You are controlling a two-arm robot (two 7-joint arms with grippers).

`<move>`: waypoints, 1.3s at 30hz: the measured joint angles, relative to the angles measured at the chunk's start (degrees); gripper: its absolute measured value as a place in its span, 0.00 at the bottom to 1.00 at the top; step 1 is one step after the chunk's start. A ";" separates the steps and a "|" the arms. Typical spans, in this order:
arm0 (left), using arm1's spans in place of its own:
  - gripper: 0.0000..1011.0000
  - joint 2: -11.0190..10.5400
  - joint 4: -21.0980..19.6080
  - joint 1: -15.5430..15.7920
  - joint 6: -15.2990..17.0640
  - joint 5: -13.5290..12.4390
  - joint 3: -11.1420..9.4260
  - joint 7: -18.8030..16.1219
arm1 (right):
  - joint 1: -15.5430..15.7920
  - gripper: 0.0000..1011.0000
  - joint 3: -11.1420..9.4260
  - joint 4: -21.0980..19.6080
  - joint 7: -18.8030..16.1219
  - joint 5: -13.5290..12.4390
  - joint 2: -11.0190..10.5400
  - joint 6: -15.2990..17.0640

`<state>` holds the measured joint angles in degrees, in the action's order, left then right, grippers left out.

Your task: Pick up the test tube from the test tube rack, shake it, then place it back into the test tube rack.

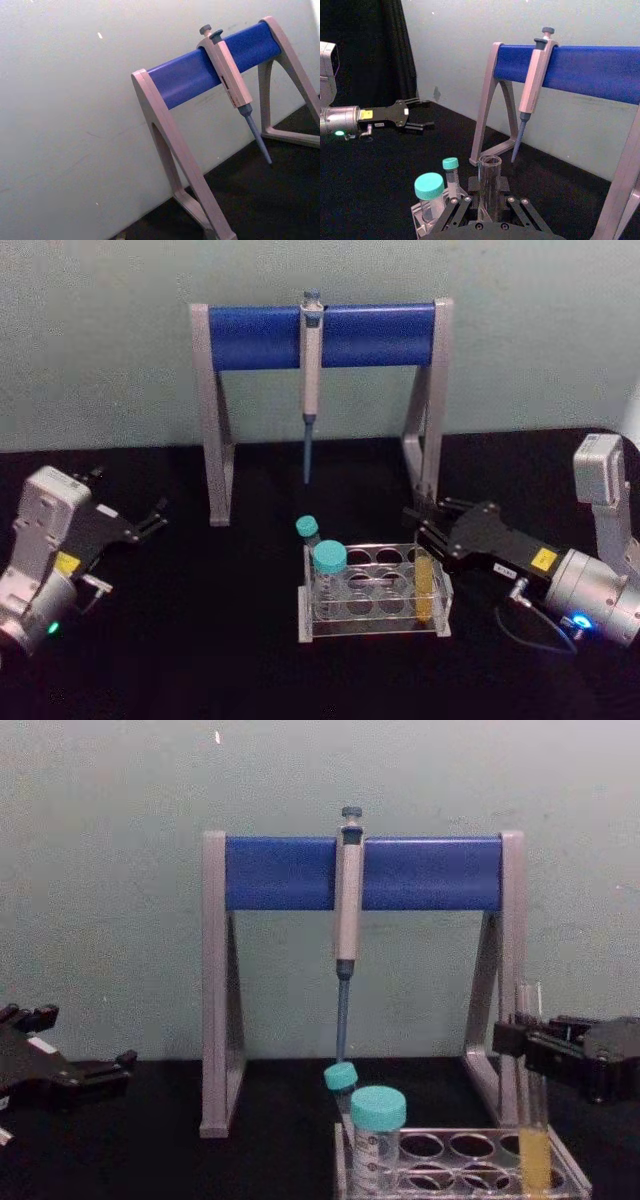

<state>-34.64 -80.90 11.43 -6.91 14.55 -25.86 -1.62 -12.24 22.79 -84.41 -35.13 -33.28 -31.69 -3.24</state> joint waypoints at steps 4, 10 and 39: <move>0.99 0.00 0.00 0.00 0.00 0.00 0.00 0.00 | 0.00 0.23 0.00 0.00 -0.02 0.00 0.00 -0.03; 0.99 0.00 0.00 0.00 0.00 0.00 0.00 0.00 | 0.00 0.33 0.00 0.00 -0.04 0.00 0.00 -0.05; 0.99 0.00 0.00 0.00 0.00 0.00 0.00 0.00 | 0.00 0.99 0.00 0.01 -0.05 0.00 0.00 -0.03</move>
<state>-34.64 -80.90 11.44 -6.91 14.55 -25.86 -1.62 -12.23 22.80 -84.41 -35.18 -33.27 -31.69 -3.27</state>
